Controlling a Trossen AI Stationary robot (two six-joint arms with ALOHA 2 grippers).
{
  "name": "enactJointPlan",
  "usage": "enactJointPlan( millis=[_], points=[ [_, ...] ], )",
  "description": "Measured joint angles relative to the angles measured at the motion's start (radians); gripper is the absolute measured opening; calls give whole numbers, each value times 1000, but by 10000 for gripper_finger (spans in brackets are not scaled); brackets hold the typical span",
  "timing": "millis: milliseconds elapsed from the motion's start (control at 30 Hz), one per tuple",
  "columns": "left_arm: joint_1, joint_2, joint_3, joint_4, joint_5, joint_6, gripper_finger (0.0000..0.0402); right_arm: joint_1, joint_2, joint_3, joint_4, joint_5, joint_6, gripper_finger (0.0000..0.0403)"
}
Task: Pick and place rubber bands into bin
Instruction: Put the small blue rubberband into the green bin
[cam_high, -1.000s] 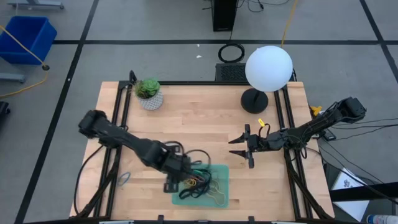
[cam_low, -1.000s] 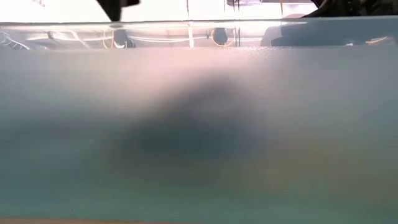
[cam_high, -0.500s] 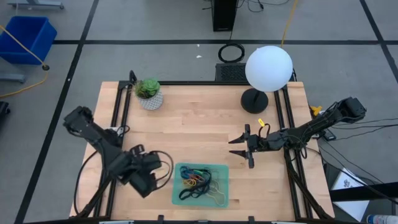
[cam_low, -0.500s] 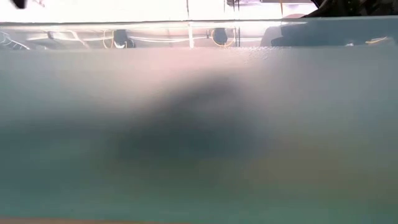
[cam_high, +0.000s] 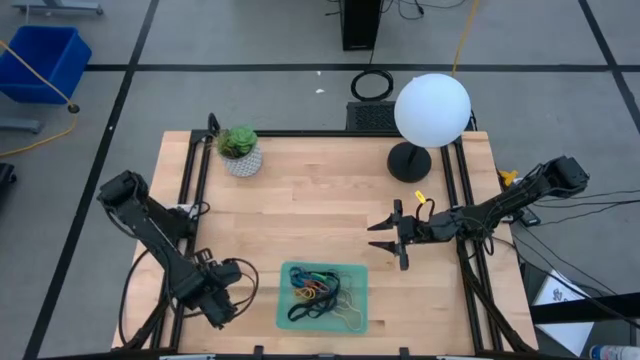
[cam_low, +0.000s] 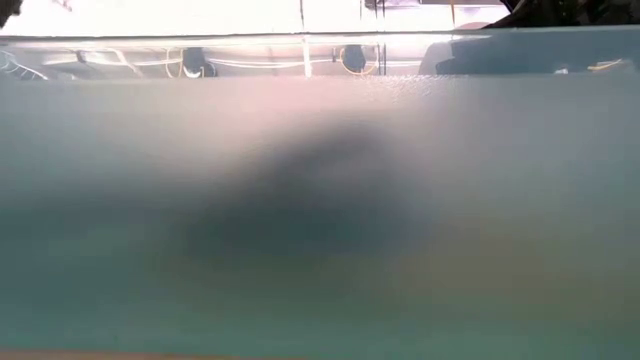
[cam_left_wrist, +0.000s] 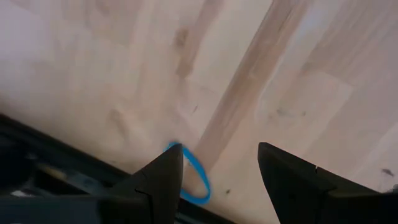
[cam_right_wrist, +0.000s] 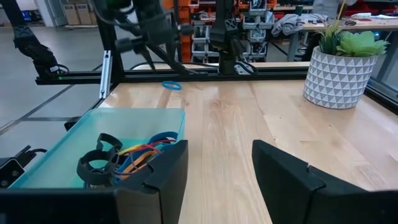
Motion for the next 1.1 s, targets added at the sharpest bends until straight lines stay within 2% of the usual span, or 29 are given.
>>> enactJointPlan(
  millis=[200, 433, 667, 800, 1100],
  points=[
    [-33, -32, -134, 132, 48, -96, 216, 0, 0, 0, 13, 1, 0, 175],
    [-45, -94, -266, 267, 56, -106, 216, 0, 0, 0, 17, 2, 1, 172],
    [-45, -133, -340, 271, 63, -133, 216, 0, 0, 0, 17, 2, 1, 175],
    [-45, -140, -374, 274, 103, -160, 216, 0, 0, 0, 30, 2, 1, 172],
    [-45, -139, -453, 426, 147, -172, 216, 0, 0, 0, 61, 4, 46, 175]
  ],
)
